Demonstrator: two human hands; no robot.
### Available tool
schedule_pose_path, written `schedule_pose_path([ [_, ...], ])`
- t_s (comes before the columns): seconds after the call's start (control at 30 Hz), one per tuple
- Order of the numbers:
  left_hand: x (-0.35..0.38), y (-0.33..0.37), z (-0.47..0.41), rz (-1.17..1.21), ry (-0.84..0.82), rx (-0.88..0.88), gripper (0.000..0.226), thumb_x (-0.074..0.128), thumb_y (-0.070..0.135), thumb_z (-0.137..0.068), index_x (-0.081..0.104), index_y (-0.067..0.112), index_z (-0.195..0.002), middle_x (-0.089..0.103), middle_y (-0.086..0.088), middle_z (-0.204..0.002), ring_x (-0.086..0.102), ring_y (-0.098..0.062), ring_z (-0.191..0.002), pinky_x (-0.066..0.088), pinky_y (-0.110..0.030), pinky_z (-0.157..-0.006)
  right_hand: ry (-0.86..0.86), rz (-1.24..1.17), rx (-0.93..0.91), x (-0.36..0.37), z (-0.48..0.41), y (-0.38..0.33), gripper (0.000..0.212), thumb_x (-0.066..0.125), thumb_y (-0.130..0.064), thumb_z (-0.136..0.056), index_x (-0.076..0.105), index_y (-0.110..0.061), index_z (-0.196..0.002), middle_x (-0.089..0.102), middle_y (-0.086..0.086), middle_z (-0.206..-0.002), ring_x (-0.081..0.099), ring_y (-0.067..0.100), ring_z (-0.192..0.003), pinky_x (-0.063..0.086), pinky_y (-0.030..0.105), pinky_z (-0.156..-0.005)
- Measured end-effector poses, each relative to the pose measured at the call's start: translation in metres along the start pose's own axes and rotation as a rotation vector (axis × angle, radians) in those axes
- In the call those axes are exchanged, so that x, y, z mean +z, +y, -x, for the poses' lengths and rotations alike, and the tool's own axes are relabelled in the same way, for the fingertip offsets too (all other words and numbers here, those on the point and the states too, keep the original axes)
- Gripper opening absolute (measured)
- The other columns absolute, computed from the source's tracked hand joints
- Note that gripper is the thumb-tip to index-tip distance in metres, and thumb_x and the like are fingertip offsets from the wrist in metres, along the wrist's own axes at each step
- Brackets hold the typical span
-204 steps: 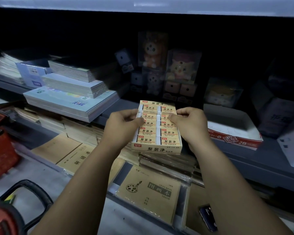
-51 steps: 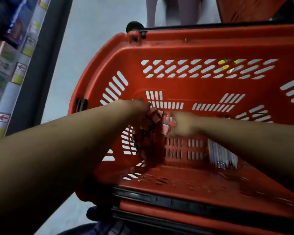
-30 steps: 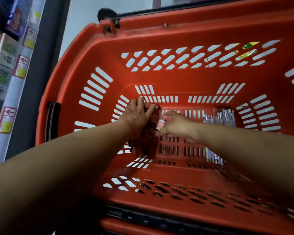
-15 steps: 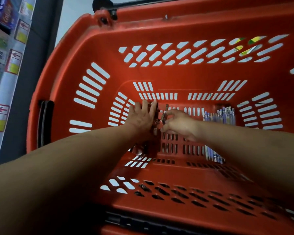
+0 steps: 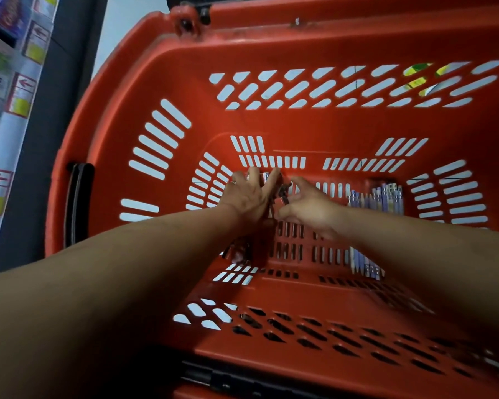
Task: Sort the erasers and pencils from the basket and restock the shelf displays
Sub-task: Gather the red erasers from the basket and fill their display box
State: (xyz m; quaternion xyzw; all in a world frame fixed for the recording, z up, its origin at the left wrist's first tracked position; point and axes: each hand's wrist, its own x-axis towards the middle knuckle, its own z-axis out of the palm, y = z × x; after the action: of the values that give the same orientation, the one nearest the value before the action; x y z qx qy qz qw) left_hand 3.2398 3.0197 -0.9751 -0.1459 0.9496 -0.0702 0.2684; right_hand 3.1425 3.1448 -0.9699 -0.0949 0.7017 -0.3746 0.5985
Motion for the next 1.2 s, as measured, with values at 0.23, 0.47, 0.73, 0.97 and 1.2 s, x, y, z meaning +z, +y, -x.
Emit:
schedule_pose_path([
  [0.23,0.001,-0.001,0.0,0.038,0.018,0.015,0.114,0.058,0.08,-0.078,0.004,0.019,-0.157,0.035,-0.023,-0.134,0.049,-0.037,-0.111,0.053,-0.041,-0.081,-0.01,-0.106,0.021,-0.006,0.005,-0.005,0.081,0.072,0.014,-0.078,0.042,-0.024,-0.144,0.06,0.011,-0.12,0.07,0.026,-0.104,0.059,0.041,-0.094],
  [0.47,0.011,-0.001,-0.002,0.105,0.069,0.019,0.09,0.048,0.082,-0.082,0.021,0.032,-0.152,0.036,-0.023,-0.132,0.048,-0.04,-0.111,0.051,-0.047,-0.084,-0.012,-0.189,0.033,-0.006,0.003,-0.008,0.069,0.06,0.02,-0.081,0.051,-0.016,-0.14,0.06,0.007,-0.119,0.065,0.023,-0.109,0.058,0.039,-0.094],
  [0.73,0.008,-0.004,-0.005,0.179,0.049,0.01,0.085,0.062,0.072,-0.082,0.028,0.032,-0.149,0.033,-0.021,-0.135,0.045,-0.041,-0.116,0.052,-0.054,-0.09,-0.006,-0.383,0.074,-0.005,-0.003,0.0,0.081,0.045,0.029,-0.071,0.052,-0.012,-0.14,0.054,0.018,-0.142,0.061,0.032,-0.121,0.057,0.041,-0.096],
  [0.97,-0.001,-0.006,-0.009,0.21,0.029,0.016,0.079,0.069,0.061,-0.083,0.034,0.029,-0.146,0.037,-0.022,-0.134,0.046,-0.041,-0.12,0.052,-0.052,-0.089,0.002,-0.384,0.035,-0.005,0.007,-0.012,0.062,0.041,0.028,-0.079,0.058,-0.008,-0.126,0.057,0.015,-0.133,0.063,0.031,-0.116,0.057,0.036,-0.095],
  [1.2,-0.006,-0.002,-0.011,0.286,0.019,-0.025,0.061,0.069,0.051,-0.087,0.042,0.03,-0.137,0.038,-0.02,-0.13,0.045,-0.042,-0.117,0.052,-0.049,-0.082,0.162,-0.177,0.105,-0.012,0.006,-0.013,0.032,0.044,0.014,-0.095,0.059,-0.009,-0.112,0.063,0.012,-0.107,0.072,0.023,-0.094,0.061,0.032,-0.084],
])
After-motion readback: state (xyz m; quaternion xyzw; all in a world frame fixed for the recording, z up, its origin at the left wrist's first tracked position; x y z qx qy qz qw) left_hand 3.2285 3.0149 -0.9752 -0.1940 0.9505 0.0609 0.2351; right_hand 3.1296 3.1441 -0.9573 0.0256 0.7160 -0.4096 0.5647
